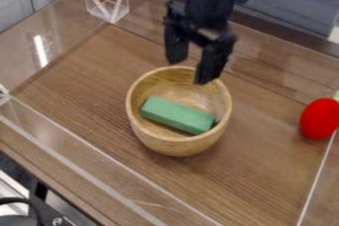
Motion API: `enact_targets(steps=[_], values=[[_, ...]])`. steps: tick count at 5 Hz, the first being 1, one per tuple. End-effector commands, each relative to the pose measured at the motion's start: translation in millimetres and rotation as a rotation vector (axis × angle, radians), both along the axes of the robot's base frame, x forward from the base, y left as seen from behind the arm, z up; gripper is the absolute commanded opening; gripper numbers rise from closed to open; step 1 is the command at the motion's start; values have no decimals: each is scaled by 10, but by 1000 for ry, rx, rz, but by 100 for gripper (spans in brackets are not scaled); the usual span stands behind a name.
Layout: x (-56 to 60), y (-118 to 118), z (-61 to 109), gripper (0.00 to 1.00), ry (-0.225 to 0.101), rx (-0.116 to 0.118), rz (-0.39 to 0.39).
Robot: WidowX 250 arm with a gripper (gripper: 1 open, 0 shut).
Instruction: Remove the green block from the brown bowl and put it on the table
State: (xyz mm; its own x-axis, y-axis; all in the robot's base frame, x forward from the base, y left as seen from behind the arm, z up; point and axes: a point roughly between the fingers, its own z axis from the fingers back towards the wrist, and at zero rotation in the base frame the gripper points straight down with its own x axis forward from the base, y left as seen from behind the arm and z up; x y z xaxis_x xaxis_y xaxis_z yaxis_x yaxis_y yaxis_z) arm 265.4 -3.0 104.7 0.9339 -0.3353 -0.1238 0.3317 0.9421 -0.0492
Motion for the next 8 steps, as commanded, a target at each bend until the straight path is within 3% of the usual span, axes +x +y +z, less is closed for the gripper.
enact_targets(steps=[1, 2, 5, 7, 8], values=[[-134, 84, 88, 100, -81, 1, -149], [-243, 126, 79, 100, -115, 8, -260], [-184, -170, -142, 100, -211, 42, -541], [-346, -135, -341, 100, -285, 56, -630], [-343, -31, -352, 100, -289, 45, -620]])
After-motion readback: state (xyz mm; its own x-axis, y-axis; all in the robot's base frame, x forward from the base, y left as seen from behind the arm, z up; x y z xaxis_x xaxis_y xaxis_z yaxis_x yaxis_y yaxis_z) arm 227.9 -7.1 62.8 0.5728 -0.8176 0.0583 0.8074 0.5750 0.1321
